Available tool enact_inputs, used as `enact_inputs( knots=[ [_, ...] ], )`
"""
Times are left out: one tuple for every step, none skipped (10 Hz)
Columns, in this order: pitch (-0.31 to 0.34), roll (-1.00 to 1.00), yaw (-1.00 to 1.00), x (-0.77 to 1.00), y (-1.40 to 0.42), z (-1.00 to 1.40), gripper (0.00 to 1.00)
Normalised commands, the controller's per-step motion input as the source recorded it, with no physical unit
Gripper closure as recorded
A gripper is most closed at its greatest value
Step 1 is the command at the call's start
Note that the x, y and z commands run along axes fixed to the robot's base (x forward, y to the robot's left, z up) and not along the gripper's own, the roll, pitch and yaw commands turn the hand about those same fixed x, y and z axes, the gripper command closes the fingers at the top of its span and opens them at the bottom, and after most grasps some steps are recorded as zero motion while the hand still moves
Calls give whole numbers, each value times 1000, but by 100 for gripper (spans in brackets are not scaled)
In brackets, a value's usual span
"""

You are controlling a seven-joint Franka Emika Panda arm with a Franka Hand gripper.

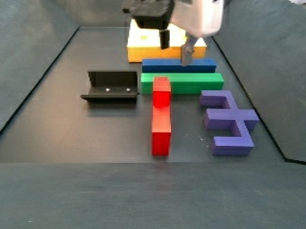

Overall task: Pick up the green object. Move up. Move to above the board. Insert the green object.
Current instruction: Pick up the green object.

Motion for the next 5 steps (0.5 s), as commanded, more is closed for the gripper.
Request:
enact_inputs(
  knots=[
    [0,16,-1000,-17,-26,-369,0],
    [0,0,-931,0,-197,-494,0],
    [0,0,-903,-9,-226,-449,0],
    [0,60,-774,-6,-420,-394,0],
    [23,89,-734,-86,-411,-391,0]
  ],
)
